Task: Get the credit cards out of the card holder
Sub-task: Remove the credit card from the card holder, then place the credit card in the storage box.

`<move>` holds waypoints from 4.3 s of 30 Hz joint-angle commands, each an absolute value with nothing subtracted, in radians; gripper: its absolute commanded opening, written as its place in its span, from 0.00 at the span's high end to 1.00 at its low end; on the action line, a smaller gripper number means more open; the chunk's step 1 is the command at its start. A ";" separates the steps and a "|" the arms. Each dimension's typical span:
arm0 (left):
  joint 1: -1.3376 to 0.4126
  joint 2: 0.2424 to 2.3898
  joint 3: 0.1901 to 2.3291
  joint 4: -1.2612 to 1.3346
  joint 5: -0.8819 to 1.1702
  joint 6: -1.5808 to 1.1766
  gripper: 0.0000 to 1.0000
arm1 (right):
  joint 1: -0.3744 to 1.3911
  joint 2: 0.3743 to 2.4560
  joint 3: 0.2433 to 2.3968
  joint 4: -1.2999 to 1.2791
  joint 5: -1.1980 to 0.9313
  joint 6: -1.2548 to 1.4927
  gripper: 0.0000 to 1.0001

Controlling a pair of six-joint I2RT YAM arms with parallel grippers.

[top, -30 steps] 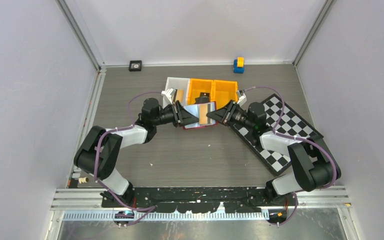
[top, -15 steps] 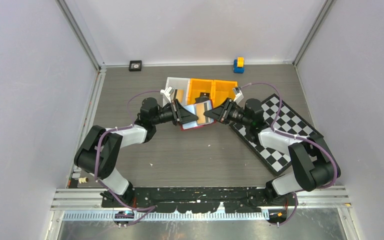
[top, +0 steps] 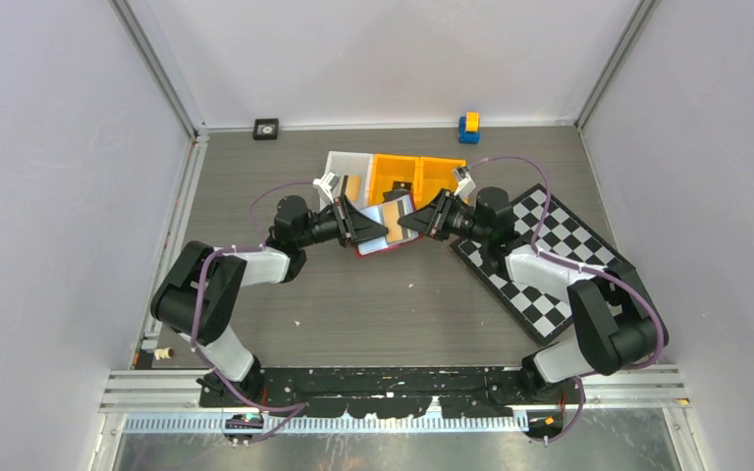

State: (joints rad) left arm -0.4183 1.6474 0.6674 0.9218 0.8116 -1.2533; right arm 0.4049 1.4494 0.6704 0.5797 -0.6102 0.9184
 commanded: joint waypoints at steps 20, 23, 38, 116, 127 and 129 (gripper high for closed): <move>-0.414 1.621 0.699 0.829 0.796 -1.169 1.00 | 0.373 1.429 0.597 0.739 -0.614 1.007 0.59; -0.413 1.615 0.700 0.816 0.794 -1.162 1.00 | 0.359 1.441 0.588 0.769 -0.625 1.034 0.65; -0.413 1.601 0.705 0.806 0.800 -1.154 1.00 | 0.333 1.454 0.583 0.769 -0.630 1.052 0.81; -0.380 1.410 0.882 0.002 0.351 -0.644 1.00 | 0.188 1.262 0.497 0.505 -0.388 0.979 0.99; -0.380 1.574 1.253 -0.354 0.109 -0.411 1.00 | 0.188 1.255 0.490 0.532 -0.400 0.966 1.00; -0.380 1.657 1.342 -0.421 0.092 -0.365 1.00 | 0.188 1.236 0.487 0.523 -0.391 0.957 1.00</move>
State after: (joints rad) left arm -0.3840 1.5238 1.1984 -0.2386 0.1825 -0.5087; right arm 0.1921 1.2915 0.4904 0.4770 -0.4046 0.9852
